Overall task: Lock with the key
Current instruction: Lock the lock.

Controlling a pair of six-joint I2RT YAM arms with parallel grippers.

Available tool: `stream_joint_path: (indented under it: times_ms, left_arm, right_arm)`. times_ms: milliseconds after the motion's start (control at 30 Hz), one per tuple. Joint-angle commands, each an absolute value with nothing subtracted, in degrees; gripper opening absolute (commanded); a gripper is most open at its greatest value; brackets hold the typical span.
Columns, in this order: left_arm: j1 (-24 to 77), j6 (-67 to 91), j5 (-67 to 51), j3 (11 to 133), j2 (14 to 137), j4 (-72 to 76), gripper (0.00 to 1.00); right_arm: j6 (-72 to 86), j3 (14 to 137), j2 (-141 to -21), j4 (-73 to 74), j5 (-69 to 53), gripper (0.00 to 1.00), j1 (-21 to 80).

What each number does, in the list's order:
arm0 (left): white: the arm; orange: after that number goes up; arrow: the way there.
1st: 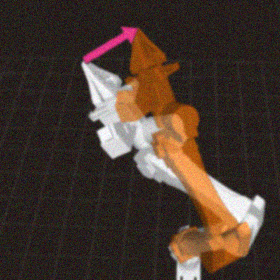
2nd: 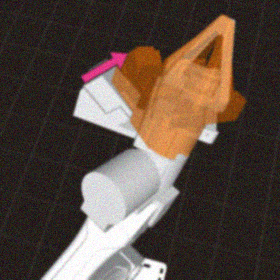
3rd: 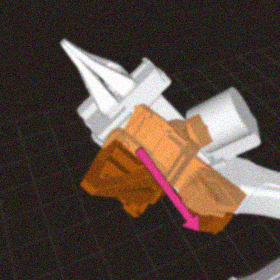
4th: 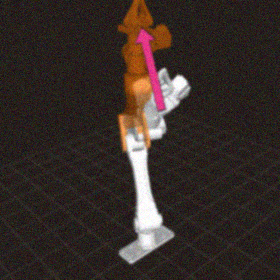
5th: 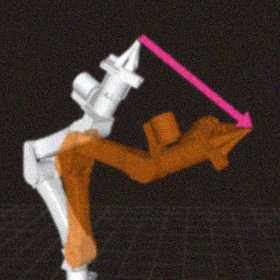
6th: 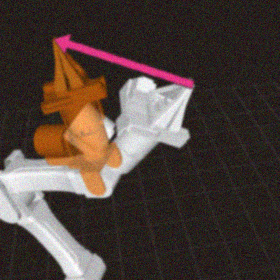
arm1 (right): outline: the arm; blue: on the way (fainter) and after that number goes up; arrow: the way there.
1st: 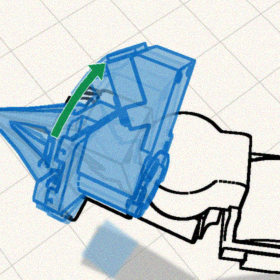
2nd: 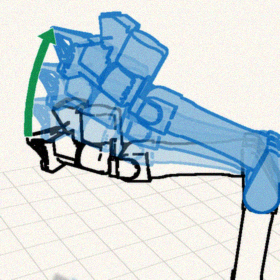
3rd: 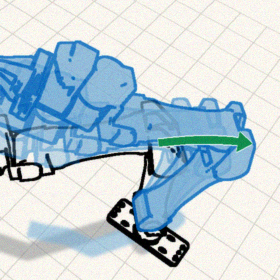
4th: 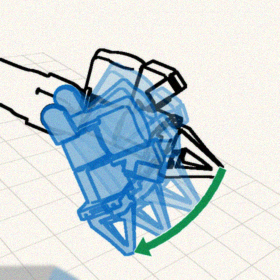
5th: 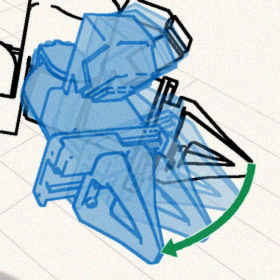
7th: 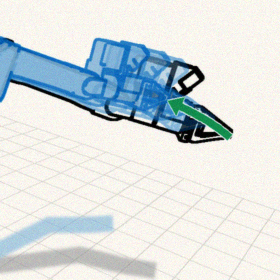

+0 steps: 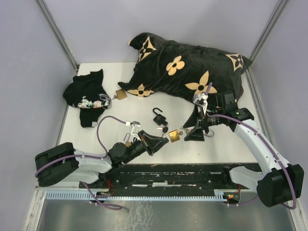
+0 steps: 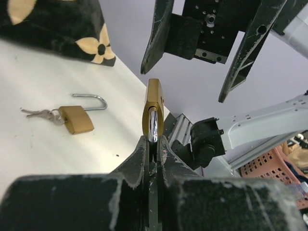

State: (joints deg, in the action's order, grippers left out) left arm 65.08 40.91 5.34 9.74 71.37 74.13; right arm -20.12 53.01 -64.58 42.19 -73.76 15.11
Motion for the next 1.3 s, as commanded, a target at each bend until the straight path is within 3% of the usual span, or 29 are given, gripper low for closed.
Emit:
stream_joint_path:
  times_ms: [0, 267, 533, 800, 967, 1167, 1267]
  left_arm:
    - [62.6, 46.3, 9.6, 5.9, 65.8, 81.9, 0.03]
    - [54.2, 49.3, 10.3, 0.4, 48.8, 65.5, 0.03]
    - [46.0, 48.1, -4.3, 0.7, 36.5, 56.5, 0.03]
    - [45.8, 50.0, -19.3, 5.5, 50.1, 68.8, 0.03]
    - [45.9, 52.6, -22.8, 8.9, 60.9, 80.2, 0.03]
    - [45.9, 55.0, -25.7, 12.6, 68.0, 87.3, 0.03]
    - [45.8, 54.7, -26.1, 13.5, 68.6, 86.5, 0.03]
  right_arm:
    - [-14.5, 54.0, -62.4, 35.1, -62.5, 0.94, 14.9]
    - [-13.4, 53.5, -62.2, 34.0, -59.9, 0.94, 14.5]
    - [-7.6, 51.1, -63.5, 28.1, -67.8, 0.91, 14.6]
    - [3.8, 47.2, -62.8, 15.7, -70.8, 0.81, 15.8]
    - [4.9, 47.4, -64.1, 15.2, -70.9, 0.66, 16.7]
    - [4.0, 47.5, -65.2, 16.4, -69.3, 0.64, 18.0]
    - [3.5, 48.0, -65.5, 17.1, -69.7, 0.58, 18.5]
